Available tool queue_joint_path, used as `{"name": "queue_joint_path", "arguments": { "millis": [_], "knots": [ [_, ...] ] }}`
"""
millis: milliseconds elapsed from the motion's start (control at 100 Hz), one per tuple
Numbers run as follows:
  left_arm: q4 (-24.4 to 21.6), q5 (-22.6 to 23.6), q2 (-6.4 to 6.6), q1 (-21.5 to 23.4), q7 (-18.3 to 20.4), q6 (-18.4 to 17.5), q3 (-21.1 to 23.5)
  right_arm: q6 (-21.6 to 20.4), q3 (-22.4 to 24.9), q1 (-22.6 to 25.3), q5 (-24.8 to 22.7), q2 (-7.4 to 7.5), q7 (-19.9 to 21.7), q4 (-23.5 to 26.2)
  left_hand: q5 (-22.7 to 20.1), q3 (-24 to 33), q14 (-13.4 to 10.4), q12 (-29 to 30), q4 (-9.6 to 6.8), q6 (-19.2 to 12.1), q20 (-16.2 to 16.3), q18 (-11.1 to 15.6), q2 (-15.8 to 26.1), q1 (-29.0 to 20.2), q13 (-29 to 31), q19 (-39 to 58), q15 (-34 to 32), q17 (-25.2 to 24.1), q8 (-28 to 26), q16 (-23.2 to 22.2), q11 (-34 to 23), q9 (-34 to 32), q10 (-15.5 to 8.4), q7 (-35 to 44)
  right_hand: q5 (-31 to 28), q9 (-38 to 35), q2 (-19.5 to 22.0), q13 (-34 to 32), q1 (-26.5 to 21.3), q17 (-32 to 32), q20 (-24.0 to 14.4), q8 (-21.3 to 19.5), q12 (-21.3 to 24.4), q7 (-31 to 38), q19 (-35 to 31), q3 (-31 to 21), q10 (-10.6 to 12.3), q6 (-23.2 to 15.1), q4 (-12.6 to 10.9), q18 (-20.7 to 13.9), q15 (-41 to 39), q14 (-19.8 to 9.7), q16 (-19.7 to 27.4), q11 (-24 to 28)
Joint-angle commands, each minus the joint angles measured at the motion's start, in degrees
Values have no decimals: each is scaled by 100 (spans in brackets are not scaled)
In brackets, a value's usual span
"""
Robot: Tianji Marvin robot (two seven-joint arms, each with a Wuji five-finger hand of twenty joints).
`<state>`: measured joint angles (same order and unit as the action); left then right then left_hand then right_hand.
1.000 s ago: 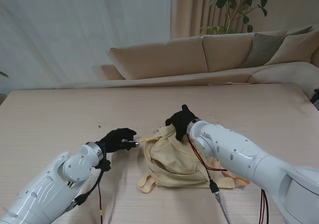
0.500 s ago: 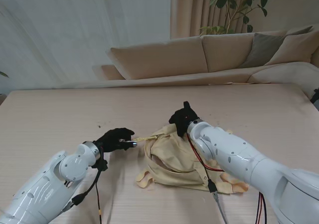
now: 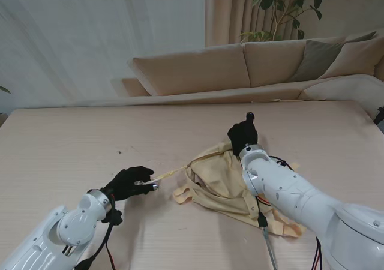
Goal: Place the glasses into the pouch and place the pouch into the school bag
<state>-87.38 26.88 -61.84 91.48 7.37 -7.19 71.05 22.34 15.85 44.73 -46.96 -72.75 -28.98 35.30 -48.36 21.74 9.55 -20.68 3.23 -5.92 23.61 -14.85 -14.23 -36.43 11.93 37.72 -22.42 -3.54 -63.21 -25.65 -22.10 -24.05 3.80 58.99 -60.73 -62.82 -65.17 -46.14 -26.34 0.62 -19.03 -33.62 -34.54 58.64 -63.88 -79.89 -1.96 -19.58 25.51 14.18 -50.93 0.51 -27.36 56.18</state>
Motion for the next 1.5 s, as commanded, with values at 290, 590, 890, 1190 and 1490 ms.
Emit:
{"name": "queue_joint_path", "arguments": {
  "millis": [290, 590, 890, 1190, 1490],
  "knots": [
    [389, -251, -68, -465, 36, -69, -404, -191, 917, 465, -372, 580, 1228, 1211, -373, 122, 25, -81, 48, 77, -65, -113, -15, 136, 70, 339, -59, -98, -56, -79, -4, -109, -25, 536, 2114, 2091, 2111, 1363, 738, 513, 159, 305, 267, -1710, 680, 853, 26, 677, -1607, -196, 534, -23, 3, -354],
    [875, -480, -107, -921, 76, -171, -798, -1710, 1927, 891, -909, 865, 1214, 2341, -362, 116, 9, -86, 55, 99, -110, -110, -3, 128, 59, 358, -69, -102, -58, -81, -13, -85, -32, 551, 3459, 3309, 2335, 2201, 820, 530, -438, 671, 961, -1450, 1687, 914, 247, 502, -1805, -420, 891, -347, 124, -467],
    [864, -454, -115, -884, 4, -239, -772, -2093, 1465, 651, -193, 676, 2014, 2521, -370, 130, 14, -90, 57, 96, -137, -110, -12, 136, 55, 372, -76, -104, -44, -80, -31, -111, -21, 557, 3883, 3610, 2511, 2447, 1162, 478, -217, 1061, 1219, -1639, 1421, 1387, 451, 719, -1575, -543, 1728, -577, 522, -1153],
    [670, -238, -99, -661, -98, -231, -598, -1688, 465, 2, 675, 466, 3262, 2155, -387, 143, 16, -86, 57, 105, -154, -107, -21, 136, 63, 383, -76, -105, -37, -76, -29, -119, -23, 556, 4915, 4402, 2358, 3013, 1025, 582, -231, 1825, 1556, -1816, 2423, 1452, 702, 799, -1525, -664, 2721, -837, 1043, -1915],
    [529, -127, -101, -572, -195, -287, -473, -1616, -29, -240, 947, 177, 3285, 1652, -377, 159, 17, -84, 61, 78, -170, -112, -18, 151, 73, 391, -78, -105, -41, -74, -26, -122, -21, 556, 1618, 1172, 1117, 1446, -53, 513, -267, 1961, 676, -317, 1585, 463, 177, 432, -594, -343, 968, -408, 179, -223]
  ]
}}
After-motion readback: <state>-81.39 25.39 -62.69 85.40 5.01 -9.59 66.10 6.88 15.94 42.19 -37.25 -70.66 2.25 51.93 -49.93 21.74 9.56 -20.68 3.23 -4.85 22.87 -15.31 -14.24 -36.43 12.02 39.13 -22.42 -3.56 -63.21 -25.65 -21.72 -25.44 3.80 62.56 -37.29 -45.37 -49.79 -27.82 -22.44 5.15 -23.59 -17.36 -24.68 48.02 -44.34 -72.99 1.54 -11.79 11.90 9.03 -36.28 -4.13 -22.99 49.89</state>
